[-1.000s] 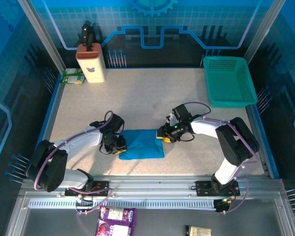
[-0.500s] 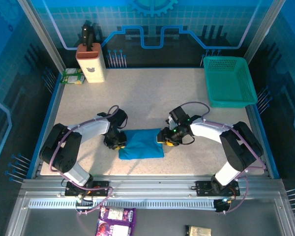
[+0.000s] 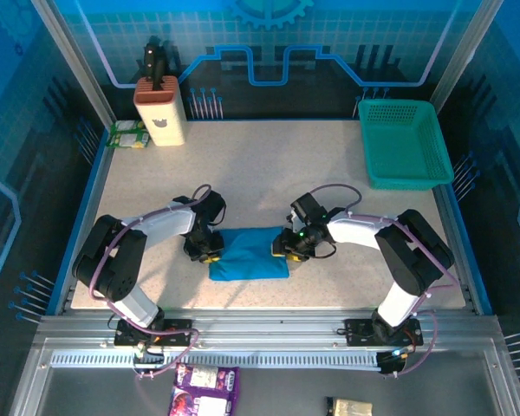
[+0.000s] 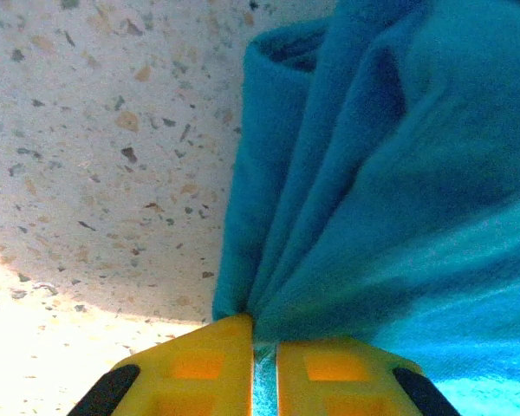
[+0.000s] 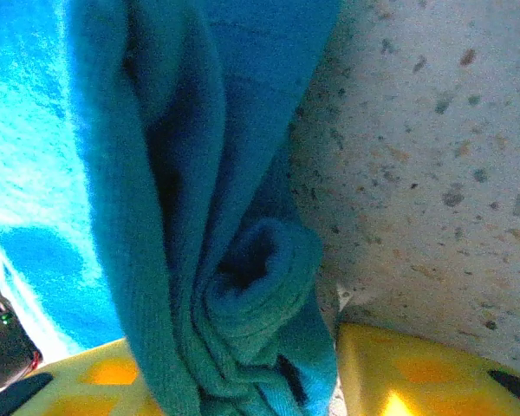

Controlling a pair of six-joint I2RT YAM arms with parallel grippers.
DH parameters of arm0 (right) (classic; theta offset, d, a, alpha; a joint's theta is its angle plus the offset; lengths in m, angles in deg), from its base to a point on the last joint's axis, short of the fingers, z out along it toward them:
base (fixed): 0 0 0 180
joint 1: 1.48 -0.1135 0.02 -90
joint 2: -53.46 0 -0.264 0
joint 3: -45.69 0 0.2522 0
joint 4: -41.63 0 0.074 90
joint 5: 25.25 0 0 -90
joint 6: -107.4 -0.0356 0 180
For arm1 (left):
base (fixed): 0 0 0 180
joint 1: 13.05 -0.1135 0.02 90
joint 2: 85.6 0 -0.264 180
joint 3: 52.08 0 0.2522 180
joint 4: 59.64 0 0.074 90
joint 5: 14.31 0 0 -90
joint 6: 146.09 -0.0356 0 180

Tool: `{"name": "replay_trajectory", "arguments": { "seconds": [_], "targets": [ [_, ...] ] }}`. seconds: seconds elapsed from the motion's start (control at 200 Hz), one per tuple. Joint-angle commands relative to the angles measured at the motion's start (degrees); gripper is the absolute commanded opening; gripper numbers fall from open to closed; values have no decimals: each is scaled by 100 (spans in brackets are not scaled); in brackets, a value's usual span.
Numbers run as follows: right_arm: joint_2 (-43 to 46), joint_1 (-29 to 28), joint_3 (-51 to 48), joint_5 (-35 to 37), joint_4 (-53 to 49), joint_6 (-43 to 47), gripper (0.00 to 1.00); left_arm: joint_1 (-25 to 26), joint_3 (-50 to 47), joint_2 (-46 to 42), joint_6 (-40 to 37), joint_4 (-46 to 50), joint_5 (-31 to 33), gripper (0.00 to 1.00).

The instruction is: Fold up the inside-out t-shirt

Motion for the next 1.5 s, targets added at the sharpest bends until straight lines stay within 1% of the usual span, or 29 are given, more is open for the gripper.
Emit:
{"name": "replay_trajectory", "arguments": {
  "seconds": [0.0, 0.345, 0.47, 0.62, 0.695, 0.725, 0.805, 0.896, 0.986, 1.071, 1.116, 1.366, 1.431, 1.496],
  "targets": [
    [-209, -112, -154, -352, 723, -203, 44, -76, -283, 347, -95, 196, 495, 13],
    [-5, 197, -337, -544, 853, -204, 12, -98, -335, 244, -97, 150, 462, 14],
    [88, 356, -317, -561, 617, -21, 0, -103, -208, 5, -99, 225, 468, 14],
    [163, 582, 8, -390, -358, 606, 0, -103, 366, -567, -137, 666, 488, 19],
    [163, 709, 179, -285, -1006, 1056, 0, -105, 625, -749, -141, 796, 388, 21],
    [156, 756, 444, -174, -1355, 1263, 0, -103, 700, -797, -139, 820, 325, 21],
    [122, 853, 931, 290, -2390, 1905, 0, -107, 803, -861, -79, 795, 103, 21],
    [84, 958, 1526, 1023, -3481, 2489, 0, -105, 809, -886, -15, 694, -85, 21],
    [66, 1048, 2226, 1995, -4542, 2979, 0, -95, 791, -897, 7, 648, -129, 20],
    [32, 1141, 2734, 2858, -5273, 3311, 0, -107, 773, -888, -1, 662, -109, 20],
    [30, 1200, 3035, 3432, -5711, 3472, 0, -109, 773, -885, -12, 678, -98, 20],
    [342, 1681, 4314, 5312, -7020, 3993, 0, -107, 884, -853, -120, 818, -77, 19],
    [409, 1772, 4599, 5659, -7286, 4130, 0, -112, 922, -864, -149, 870, -72, 19],
    [485, 1824, 4827, 5842, -7445, 4246, 0, -123, 962, -857, -168, 896, -83, 19]
  ]
}}
